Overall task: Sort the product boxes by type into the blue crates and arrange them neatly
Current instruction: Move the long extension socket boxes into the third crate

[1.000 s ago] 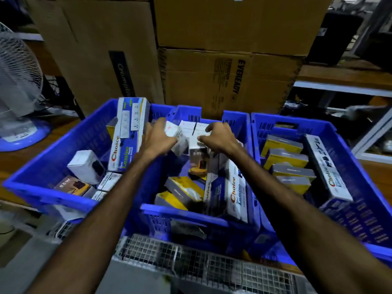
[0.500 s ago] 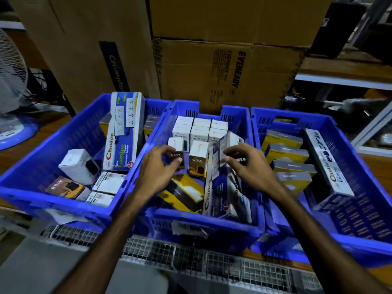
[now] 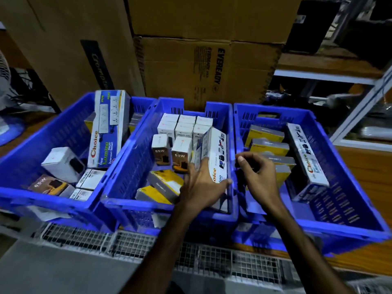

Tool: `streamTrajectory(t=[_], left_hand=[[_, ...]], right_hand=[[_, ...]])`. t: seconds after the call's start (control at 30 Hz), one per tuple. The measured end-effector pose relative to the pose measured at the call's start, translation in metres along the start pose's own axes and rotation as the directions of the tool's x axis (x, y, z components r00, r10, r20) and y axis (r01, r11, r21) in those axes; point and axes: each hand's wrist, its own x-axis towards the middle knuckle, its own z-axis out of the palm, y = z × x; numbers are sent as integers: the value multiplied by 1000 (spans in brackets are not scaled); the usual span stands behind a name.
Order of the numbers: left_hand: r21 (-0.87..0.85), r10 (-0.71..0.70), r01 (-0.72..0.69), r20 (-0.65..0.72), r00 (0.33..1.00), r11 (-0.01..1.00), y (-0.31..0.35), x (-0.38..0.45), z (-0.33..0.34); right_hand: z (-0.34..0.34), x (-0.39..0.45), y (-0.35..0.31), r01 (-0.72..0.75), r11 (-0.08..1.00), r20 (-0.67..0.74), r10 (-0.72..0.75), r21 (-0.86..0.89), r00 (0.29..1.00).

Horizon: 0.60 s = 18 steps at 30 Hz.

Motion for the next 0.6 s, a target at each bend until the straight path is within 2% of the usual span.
streamTrajectory(t=[0.17, 0.3, 0.6], left_hand=[[-158, -172, 188, 106, 979, 969, 0, 22, 3], [-172, -255, 286, 181, 950, 943, -9, 32, 9], [-204, -244, 307, 286, 927, 929, -20, 61, 6]], right_hand=[[-1, -3, 4, -33, 998, -33, 34, 59, 999], [1, -2, 9, -39, 997, -19, 40, 61, 999], [2, -2, 11, -47, 998, 7, 47, 50, 999]])
